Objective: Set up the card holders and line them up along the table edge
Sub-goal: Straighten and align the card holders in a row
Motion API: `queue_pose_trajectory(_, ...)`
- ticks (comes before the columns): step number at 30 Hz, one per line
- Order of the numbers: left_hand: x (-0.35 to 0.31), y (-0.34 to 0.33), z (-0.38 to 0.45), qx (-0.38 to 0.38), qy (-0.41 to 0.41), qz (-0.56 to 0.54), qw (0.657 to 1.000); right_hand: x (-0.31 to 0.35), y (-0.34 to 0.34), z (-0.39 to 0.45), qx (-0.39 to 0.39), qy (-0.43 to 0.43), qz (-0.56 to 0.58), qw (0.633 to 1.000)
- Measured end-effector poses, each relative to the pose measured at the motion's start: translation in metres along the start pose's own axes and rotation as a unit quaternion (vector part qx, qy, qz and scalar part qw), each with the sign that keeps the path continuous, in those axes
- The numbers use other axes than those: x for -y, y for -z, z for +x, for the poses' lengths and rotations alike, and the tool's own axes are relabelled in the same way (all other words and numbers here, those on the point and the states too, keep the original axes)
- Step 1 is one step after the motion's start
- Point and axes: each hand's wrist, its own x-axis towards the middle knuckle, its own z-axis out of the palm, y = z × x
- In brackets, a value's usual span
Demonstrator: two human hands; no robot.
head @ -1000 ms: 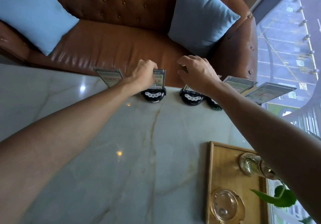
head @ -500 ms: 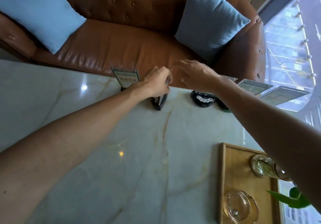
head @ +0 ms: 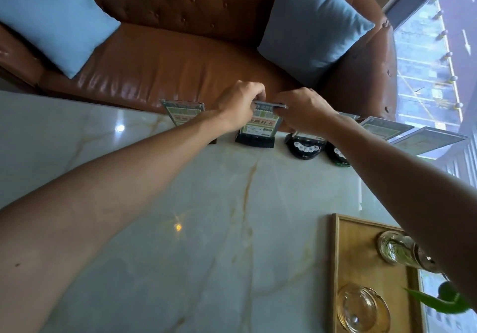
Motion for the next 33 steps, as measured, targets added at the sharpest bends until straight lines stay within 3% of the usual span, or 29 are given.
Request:
queue_pose_trajectory(7, -0.008, -0.007, 0.002, 0.032, 0.022, -0.04, 0.998, -0.013, -0.005, -0.003, -0.021, 0.009, -0.003, 1.0)
queue_pose_trajectory(14, -0.012, -0.002, -0.009, 0.076, 0.093, -0.122, 0.985, 0.006, -0.009, 0.001, -0.085, -0.066, -0.038, 0.993)
queue_pose_trajectory(16, -0.014, 0.001, -0.01, 0.132, 0.122, -0.218, 0.959, 0.011, -0.005, -0.001, -0.056, -0.102, 0.015, 0.993)
queue_pose_trajectory(19, -0.013, 0.004, -0.012, 0.172, 0.153, -0.327, 0.917, 0.019, 0.002, -0.006, 0.058, -0.094, 0.113, 0.987)
queue_pose_trajectory(22, -0.005, 0.006, -0.008, 0.119, 0.151, -0.22, 0.956, 0.03, 0.008, -0.011, 0.13, -0.074, 0.188, 0.971)
queue_pose_trajectory(25, 0.005, 0.004, -0.006, 0.069, 0.1, -0.092, 0.988, 0.033, -0.001, -0.01, 0.129, -0.067, 0.158, 0.977)
queue_pose_trajectory(30, 0.013, -0.001, 0.0, 0.018, 0.079, -0.077, 0.994, 0.023, 0.006, -0.007, 0.083, -0.042, 0.06, 0.994)
queue_pose_trajectory(33, 0.016, -0.001, 0.004, 0.03, 0.069, -0.095, 0.993, 0.018, 0.017, -0.004, 0.058, -0.032, 0.037, 0.997)
